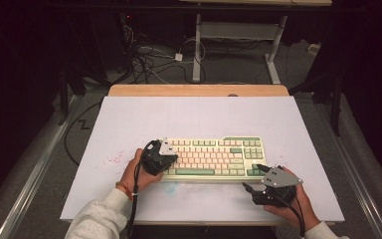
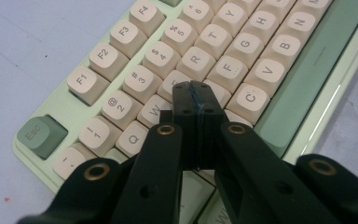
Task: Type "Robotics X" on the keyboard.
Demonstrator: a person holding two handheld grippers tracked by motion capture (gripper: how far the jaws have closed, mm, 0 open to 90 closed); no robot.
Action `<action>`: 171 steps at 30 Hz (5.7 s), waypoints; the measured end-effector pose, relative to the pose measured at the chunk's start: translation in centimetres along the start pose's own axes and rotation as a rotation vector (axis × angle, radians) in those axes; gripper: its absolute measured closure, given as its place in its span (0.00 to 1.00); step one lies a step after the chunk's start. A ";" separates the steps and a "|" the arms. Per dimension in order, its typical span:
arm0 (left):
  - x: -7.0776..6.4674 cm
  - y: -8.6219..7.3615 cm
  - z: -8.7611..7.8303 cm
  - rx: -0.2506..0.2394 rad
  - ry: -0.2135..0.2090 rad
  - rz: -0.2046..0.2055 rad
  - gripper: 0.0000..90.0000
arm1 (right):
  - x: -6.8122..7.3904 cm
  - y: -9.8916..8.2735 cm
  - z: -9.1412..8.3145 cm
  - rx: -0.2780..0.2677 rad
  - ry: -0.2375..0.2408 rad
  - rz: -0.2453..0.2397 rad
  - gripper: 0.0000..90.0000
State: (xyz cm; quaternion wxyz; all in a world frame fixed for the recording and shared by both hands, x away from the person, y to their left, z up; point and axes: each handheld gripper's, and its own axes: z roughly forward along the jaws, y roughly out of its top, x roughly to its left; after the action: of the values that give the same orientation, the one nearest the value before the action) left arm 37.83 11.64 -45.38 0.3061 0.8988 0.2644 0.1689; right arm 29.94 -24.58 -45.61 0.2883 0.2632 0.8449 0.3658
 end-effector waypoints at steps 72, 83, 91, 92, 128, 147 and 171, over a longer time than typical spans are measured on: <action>-2.0 -3.7 -4.6 -0.208 0.081 0.064 0.36 | -0.5 0.0 -0.3 -0.006 -0.026 0.019 0.28; -2.2 -4.2 -5.0 -0.201 0.017 0.026 0.62 | -0.4 0.0 -0.3 -0.004 -0.024 0.017 0.28; -2.2 -3.9 -4.8 -0.170 -0.039 -0.009 0.97 | -0.4 0.1 -0.4 -0.007 -0.023 0.016 0.28; -2.2 -3.8 -4.8 -0.164 -0.042 -0.007 0.97 | -0.4 0.1 -0.4 -0.007 -0.023 0.015 0.28; -3.2 -0.3 0.0 -0.041 -0.089 0.052 0.97 | -0.2 0.0 -0.1 0.002 -0.010 0.008 0.28; -2.6 0.0 -2.4 -0.099 -0.050 0.056 0.97 | -0.4 0.1 -0.3 -0.004 -0.019 0.013 0.28; -1.5 -2.0 -4.1 -0.177 0.086 0.065 0.44 | -0.8 0.0 -0.5 -0.018 -0.016 0.044 0.28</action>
State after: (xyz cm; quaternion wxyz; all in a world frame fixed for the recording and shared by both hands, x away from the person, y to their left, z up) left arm 34.00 14.03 -43.81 0.3670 0.8683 0.2318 0.2399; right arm 30.16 -25.36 -45.02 0.2891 0.2822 0.8333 0.3774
